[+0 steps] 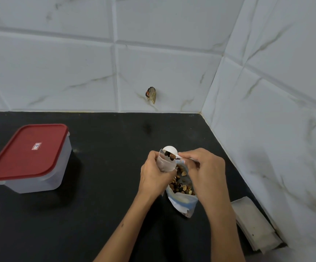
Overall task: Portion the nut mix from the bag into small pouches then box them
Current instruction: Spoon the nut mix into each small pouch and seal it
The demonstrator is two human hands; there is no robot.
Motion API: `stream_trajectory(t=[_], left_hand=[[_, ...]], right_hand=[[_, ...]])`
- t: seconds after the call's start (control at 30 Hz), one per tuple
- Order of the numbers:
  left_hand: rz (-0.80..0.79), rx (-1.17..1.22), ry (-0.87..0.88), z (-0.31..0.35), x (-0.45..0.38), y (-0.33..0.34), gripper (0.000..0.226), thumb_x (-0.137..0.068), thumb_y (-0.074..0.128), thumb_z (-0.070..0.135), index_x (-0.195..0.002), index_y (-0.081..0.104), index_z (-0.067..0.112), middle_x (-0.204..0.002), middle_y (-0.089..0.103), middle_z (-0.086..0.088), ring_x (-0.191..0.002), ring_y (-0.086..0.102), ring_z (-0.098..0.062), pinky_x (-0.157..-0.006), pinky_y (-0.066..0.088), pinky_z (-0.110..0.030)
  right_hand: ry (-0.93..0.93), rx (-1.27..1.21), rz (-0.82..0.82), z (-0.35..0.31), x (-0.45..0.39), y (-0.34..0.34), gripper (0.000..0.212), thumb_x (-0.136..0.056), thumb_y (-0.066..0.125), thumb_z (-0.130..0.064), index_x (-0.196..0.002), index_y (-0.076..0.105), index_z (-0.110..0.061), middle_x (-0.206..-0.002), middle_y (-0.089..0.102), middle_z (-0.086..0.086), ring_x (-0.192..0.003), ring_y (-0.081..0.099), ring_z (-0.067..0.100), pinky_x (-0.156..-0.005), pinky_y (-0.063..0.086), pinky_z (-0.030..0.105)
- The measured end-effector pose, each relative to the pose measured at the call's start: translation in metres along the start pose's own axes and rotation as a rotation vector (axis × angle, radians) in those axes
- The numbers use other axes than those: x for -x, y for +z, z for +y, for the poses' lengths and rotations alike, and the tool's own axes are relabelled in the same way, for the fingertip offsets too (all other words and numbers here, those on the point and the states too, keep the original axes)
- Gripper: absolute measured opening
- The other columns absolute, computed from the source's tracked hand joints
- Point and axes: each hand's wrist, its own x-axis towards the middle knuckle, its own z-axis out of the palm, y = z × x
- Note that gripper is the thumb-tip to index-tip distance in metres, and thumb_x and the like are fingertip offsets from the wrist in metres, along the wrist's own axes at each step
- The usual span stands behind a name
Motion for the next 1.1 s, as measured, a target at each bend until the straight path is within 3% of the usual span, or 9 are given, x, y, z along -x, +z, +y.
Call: stream_trajectory(t=[0.17,0.3,0.4,0.53,0.6,0.7,0.8,0.9,1.1], left_hand=[[-0.004,0.045,0.019,-0.002,-0.001,0.000,0.035,-0.073,0.078,0.019,-0.097,0.053,0.016,-0.087,0.062,0.006,-0.074,0.060,-0.004,-0.054,0.047,-0.012],[0.005,0.059,0.018,-0.004,-0.003,0.001,0.038,-0.072,0.079,0.020,-0.099,0.053,0.018,-0.089,0.062,0.006,-0.078,0.061,-0.005,-0.058,0.047,-0.014],[-0.006,0.056,0.023,-0.004,-0.003,0.000,0.037,-0.071,0.079,0.016,-0.097,0.052,0.019,-0.090,0.061,0.006,-0.078,0.060,-0.005,-0.059,0.048,-0.014],[0.003,0.052,0.031,-0.003,-0.005,0.001,0.037,-0.072,0.079,0.019,-0.097,0.051,0.017,-0.088,0.061,0.007,-0.078,0.060,-0.006,-0.060,0.049,-0.016],[0.001,0.042,0.039,-0.002,-0.005,0.001,0.037,-0.072,0.079,0.018,-0.097,0.051,0.017,-0.088,0.060,0.007,-0.077,0.059,-0.005,-0.056,0.046,-0.011],[0.000,0.010,0.018,-0.006,-0.007,-0.001,0.033,-0.073,0.075,0.013,-0.096,0.051,0.018,-0.089,0.059,0.007,-0.078,0.057,-0.003,-0.055,0.043,-0.009],[0.004,-0.024,-0.008,-0.012,-0.009,-0.004,0.031,-0.072,0.074,0.014,-0.094,0.052,0.017,-0.088,0.058,0.008,-0.077,0.056,-0.004,-0.055,0.040,-0.011],[-0.017,-0.029,-0.077,-0.018,-0.013,-0.004,0.030,-0.073,0.074,0.014,-0.093,0.052,0.018,-0.089,0.058,0.007,-0.078,0.056,-0.004,-0.058,0.043,-0.017],[-0.147,0.009,-0.313,-0.033,-0.016,0.003,0.041,-0.072,0.075,0.016,-0.108,0.055,0.018,-0.103,0.063,-0.001,-0.097,0.062,-0.016,-0.084,0.055,-0.036]], right_hand=[[0.015,0.042,-0.111,-0.005,0.001,0.002,0.022,-0.093,0.056,-0.015,-0.109,0.071,-0.017,-0.108,0.068,0.000,-0.096,0.061,0.009,-0.084,0.046,0.016],[0.023,0.026,-0.072,-0.008,-0.002,0.001,0.022,-0.093,0.056,-0.013,-0.108,0.072,-0.015,-0.108,0.068,0.005,-0.097,0.062,0.015,-0.088,0.048,0.023],[0.053,0.084,-0.181,-0.008,-0.008,-0.002,0.025,-0.093,0.055,-0.013,-0.113,0.069,-0.015,-0.114,0.065,0.006,-0.104,0.060,0.019,-0.093,0.048,0.028],[0.032,0.029,-0.117,-0.002,-0.005,0.002,0.020,-0.090,0.062,-0.014,-0.106,0.073,-0.018,-0.107,0.069,0.000,-0.086,0.056,0.002,-0.071,0.039,0.003],[0.044,0.008,-0.137,0.001,-0.003,0.000,0.019,-0.088,0.065,-0.014,-0.104,0.073,-0.020,-0.103,0.069,-0.005,-0.081,0.056,-0.001,-0.067,0.036,0.001],[0.077,-0.107,-0.018,0.008,-0.007,-0.009,0.020,-0.086,0.066,-0.015,-0.104,0.072,-0.021,-0.091,0.067,-0.012,-0.074,0.056,-0.009,-0.059,0.038,0.000],[0.199,-0.057,0.088,0.028,-0.010,-0.009,0.023,-0.087,0.065,-0.014,-0.109,0.071,-0.016,-0.099,0.070,-0.004,-0.075,0.055,-0.003,-0.055,0.034,0.002],[0.343,0.121,-0.046,0.051,-0.010,0.007,0.024,-0.087,0.065,-0.014,-0.110,0.069,-0.014,-0.107,0.070,0.004,-0.079,0.053,0.003,-0.057,0.032,0.006],[0.440,0.276,-0.233,0.063,-0.009,0.042,0.026,-0.088,0.064,-0.017,-0.115,0.065,-0.016,-0.106,0.067,0.002,-0.092,0.063,0.012,-0.074,0.051,0.022]])
